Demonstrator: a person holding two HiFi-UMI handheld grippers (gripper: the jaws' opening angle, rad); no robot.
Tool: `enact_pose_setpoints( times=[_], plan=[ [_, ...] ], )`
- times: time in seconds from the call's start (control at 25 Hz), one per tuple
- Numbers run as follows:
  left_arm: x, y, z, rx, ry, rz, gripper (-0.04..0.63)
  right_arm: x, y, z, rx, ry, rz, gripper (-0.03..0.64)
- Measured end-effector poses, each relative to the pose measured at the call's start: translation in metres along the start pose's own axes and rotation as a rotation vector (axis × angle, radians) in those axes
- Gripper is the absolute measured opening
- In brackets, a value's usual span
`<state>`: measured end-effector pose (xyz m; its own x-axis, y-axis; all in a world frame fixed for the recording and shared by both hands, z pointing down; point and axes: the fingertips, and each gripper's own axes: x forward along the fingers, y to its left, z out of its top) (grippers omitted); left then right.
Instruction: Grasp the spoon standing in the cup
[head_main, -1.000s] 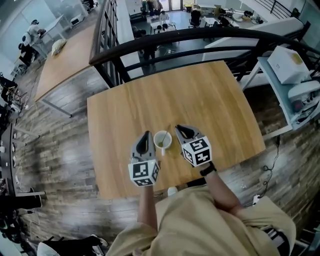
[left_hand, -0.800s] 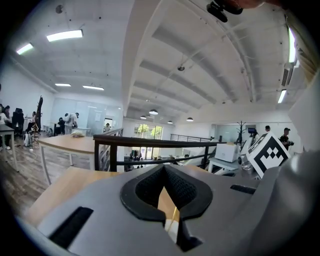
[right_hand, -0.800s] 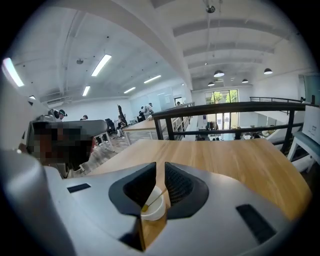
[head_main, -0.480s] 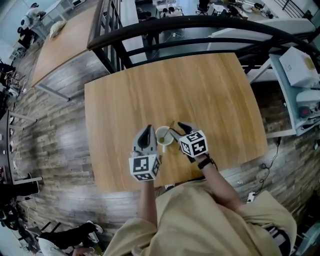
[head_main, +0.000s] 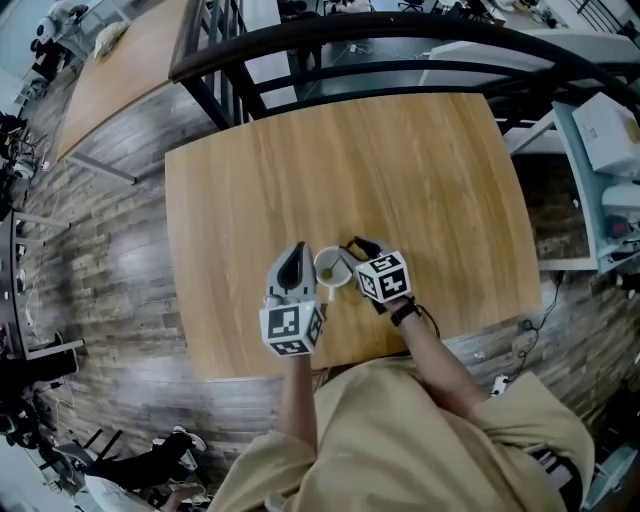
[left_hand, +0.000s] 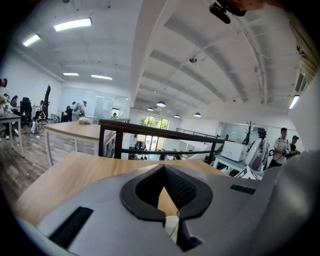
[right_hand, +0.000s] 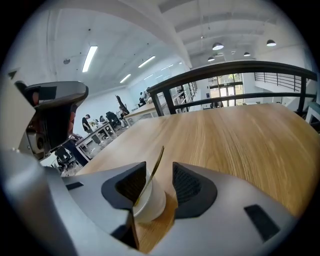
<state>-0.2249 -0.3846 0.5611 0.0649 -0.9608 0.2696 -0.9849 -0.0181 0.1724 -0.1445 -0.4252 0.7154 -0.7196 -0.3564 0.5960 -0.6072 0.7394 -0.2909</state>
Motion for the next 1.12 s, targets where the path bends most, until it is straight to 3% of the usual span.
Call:
enact_pose_setpoints(
  times=[0.2,0.36,1.12],
  plan=[
    [0.004,0.003,-0.005,-0.011,0.008,-0.005,0.011,0.006,0.001,0.000,0.015,-0.004,0.027,0.093],
    [0.004,0.000,-0.003,-0.066,-0.005,-0.018,0.011,0.005,0.007,-0.001,0.002,-0.013,0.045,0.038],
    [-0.036,-0.013,0.013,-0.038,-0.052,-0.090,0.011,-0.056,0.026,0.036,-0.029,-0.198,-0.050,0.017]
  ],
)
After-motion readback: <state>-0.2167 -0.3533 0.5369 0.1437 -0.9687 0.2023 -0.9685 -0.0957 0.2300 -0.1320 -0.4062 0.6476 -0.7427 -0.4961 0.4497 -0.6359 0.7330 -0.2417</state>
